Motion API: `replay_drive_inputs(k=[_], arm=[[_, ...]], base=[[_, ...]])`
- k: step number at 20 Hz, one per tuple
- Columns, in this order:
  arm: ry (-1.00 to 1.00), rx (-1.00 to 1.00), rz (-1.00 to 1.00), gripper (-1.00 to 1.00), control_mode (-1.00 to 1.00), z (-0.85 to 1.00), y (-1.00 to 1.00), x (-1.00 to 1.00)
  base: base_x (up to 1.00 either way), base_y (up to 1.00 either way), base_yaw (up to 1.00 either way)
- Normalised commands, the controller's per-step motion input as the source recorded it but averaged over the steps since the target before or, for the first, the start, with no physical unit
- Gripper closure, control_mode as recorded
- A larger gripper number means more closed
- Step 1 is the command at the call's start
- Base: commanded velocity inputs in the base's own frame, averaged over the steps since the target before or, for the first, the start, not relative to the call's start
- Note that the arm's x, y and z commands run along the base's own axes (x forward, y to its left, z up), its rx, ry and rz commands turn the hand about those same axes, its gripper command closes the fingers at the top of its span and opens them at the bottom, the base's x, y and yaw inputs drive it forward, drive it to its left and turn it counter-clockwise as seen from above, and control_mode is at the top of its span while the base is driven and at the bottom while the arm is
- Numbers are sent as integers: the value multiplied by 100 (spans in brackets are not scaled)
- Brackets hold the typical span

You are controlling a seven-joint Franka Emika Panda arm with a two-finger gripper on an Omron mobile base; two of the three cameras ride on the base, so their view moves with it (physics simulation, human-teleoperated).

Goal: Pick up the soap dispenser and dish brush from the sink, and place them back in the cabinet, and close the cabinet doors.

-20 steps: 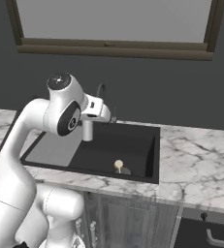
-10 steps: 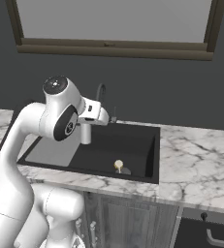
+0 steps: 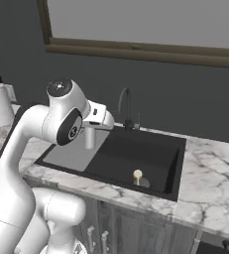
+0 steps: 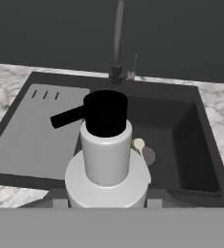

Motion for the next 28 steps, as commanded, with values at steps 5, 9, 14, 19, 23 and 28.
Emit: replay_drive_inputs(k=[5, 9, 14, 19, 23, 28], arm=[[0, 0, 0, 100, 100, 0, 0, 0], [0, 0, 0, 100, 100, 0, 0, 0], [0, 0, 0, 100, 100, 0, 0, 0], [0, 0, 0, 100, 100, 0, 0, 0], [0, 0, 0, 100, 100, 0, 0, 0], [0, 0, 0, 100, 100, 0, 0, 0]], base=[[-5, 0, 53], [-6, 0, 57], [-19, 17, 55], [-21, 74, 38], [-4, 84, 19], [4, 86, 2]])
